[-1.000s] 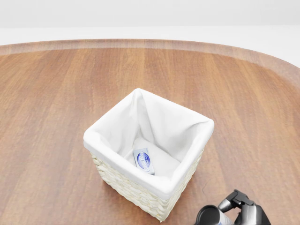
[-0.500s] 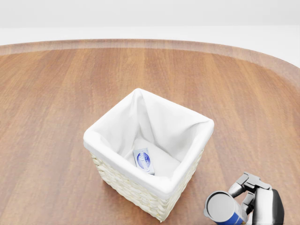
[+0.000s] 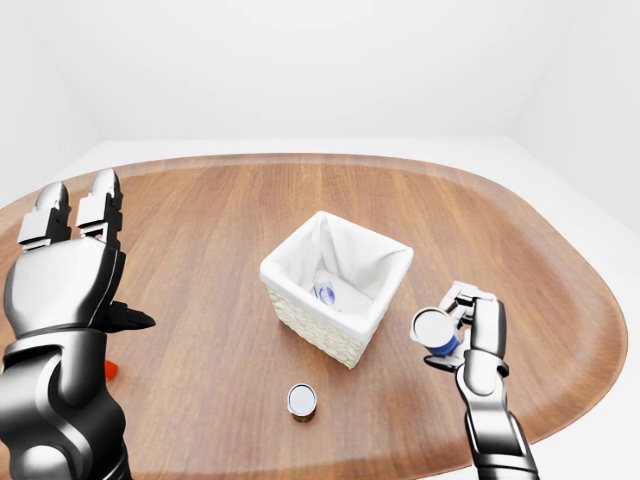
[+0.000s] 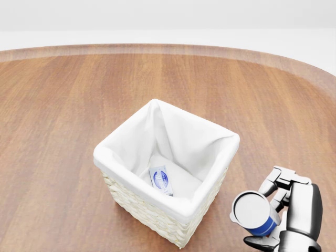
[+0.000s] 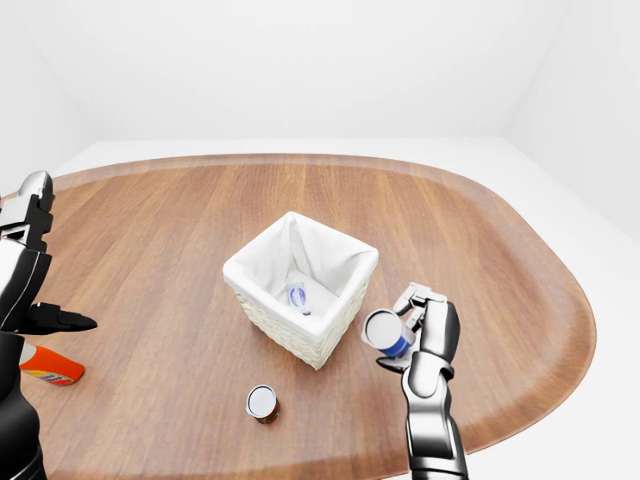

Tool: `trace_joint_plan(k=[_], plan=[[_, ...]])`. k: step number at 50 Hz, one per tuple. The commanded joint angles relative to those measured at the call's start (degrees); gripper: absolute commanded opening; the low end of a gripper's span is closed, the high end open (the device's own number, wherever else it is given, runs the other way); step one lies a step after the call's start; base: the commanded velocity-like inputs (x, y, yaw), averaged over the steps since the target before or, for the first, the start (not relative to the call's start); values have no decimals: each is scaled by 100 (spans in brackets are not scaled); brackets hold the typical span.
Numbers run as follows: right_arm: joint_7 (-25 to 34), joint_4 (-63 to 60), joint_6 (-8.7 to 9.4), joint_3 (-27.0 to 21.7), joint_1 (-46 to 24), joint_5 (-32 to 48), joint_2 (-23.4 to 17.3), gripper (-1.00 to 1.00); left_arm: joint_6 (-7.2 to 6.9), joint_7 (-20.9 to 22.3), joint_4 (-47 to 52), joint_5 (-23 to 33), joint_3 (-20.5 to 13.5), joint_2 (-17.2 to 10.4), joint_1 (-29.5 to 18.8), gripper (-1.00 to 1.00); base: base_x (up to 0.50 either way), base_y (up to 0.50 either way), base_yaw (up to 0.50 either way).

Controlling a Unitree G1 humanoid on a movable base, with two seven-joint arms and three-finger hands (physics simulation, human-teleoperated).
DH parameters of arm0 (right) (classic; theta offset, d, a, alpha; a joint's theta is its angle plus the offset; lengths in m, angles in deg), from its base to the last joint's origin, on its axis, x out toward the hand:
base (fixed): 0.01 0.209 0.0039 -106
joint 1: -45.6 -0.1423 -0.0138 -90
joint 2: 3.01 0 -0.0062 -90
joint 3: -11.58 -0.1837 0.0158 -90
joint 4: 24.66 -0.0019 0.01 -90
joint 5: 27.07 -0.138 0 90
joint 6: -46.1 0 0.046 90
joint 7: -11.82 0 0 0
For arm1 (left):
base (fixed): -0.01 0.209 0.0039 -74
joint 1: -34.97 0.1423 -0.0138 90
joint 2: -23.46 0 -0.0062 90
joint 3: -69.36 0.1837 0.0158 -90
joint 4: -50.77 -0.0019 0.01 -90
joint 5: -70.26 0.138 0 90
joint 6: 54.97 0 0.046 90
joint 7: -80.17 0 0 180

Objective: Pick up the alphabet soup and the cream cheese box, and put them in the basket.

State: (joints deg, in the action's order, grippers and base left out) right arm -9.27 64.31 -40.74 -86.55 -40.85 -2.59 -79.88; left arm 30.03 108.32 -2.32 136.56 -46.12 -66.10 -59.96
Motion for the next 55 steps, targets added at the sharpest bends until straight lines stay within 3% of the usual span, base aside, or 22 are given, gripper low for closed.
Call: trace_joint_plan(k=[1, 7, 13, 19, 29, 55], plan=[[83, -482, 185, 96, -365, -171, -5, -100, 0, 15, 26, -7, -14, -7, -5, 100, 0, 0, 0], [126, -665, 185, 142, -547, -151, -14, -100, 0, 226, 160, 84, -30, -57, -43, 100, 0, 0, 0], [169, -845, 185, 299, -828, -50, 11, -100, 0, -39, 11, -40, -15, 2, -18, 100, 0, 0, 0], [278, -1261, 185, 474, -949, 116, 60, -100, 0, 215, 178, 63, -46, -56, -50, 100, 0, 0, 0], [611, -1721, 185, 721, -1309, 566, 107, -100, 0, 153, 122, 42, -36, -33, -41, 100, 0, 0, 0], [1025, -8, 185, 948, -2407, 866, 113, -100, 0, 75, 38, 29, -5, -21, -24, 100, 0, 0, 0]])
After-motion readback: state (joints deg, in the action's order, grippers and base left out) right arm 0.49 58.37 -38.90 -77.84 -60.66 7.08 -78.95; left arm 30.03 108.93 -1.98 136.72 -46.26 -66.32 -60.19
